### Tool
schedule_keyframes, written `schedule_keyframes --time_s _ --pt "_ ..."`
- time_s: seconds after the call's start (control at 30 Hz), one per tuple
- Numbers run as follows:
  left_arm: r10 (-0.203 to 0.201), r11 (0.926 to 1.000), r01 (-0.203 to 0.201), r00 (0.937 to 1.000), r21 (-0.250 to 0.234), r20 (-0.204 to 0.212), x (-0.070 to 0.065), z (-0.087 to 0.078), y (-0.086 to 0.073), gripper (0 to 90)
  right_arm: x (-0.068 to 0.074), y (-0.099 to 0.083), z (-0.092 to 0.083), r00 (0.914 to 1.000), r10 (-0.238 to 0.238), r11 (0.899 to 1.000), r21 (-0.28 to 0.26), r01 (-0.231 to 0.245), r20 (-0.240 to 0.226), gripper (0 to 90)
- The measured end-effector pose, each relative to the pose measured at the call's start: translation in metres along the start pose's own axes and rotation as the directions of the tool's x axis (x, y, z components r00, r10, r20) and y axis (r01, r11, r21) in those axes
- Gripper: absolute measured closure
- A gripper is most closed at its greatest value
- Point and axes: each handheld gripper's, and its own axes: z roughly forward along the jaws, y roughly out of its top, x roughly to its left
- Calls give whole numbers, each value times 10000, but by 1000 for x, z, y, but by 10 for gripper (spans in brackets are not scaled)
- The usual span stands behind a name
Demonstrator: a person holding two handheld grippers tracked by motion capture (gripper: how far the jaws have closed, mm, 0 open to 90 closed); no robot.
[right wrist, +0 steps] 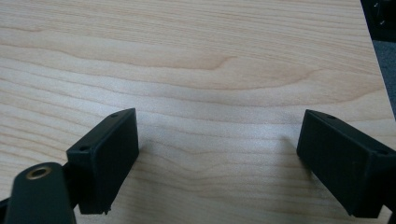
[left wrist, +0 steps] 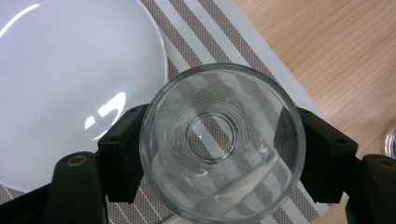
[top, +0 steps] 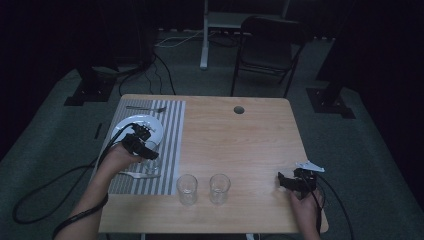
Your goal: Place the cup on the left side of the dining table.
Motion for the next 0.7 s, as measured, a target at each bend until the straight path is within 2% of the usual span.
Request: schedule_keyframes --time_s 0.17,0.23,0.3,0.37,0.4,0.43,0.5,0.53,0.57,0.6,0.7 --pt "-292 9995 292 9995 -121 -73 0 1 -2 279 0 0 0 10000 -5 10000 0 5 0 124" --pt "-437 9988 438 9990 -237 40 1 0 -4 278 0 0 0 10000 -5 10000 1 5 0 124" --pt "-478 9984 486 9985 -286 273 1 0 -5 184 0 0 0 10000 -9 10000 0 9 -1 124" --pt "-453 9985 459 9987 -288 220 0 0 -6 184 0 0 0 10000 -6 10000 -1 6 -1 124" --pt "-531 9979 543 9980 -341 345 0 0 -6 183 0 0 0 10000 -2 10000 0 2 -1 124" --pt "-569 9974 581 9980 -425 278 0 0 -7 173 0 0 0 10000 -7 10000 0 7 -1 124" --pt "-676 9965 699 9965 -461 496 1 0 -9 103 0 0 0 10000 -5 10000 0 5 0 124" --pt "-676 9965 699 9965 -461 496 1 0 -9 102 0 0 0 10000 -5 10000 0 5 0 124" --pt "-833 9950 861 9950 -499 557 2 1 -12 102 0 0 0 10000 -5 10000 1 5 -1 124" --pt "-933 9938 972 9931 -536 704 2 1 -14 0 0 0 0 10000 0 10000 0 0 -1 124" --pt "-1139 9904 1191 9907 -697 747 1 1 -21 1 0 0 0 10000 -2 10000 -2 2 -1 124"
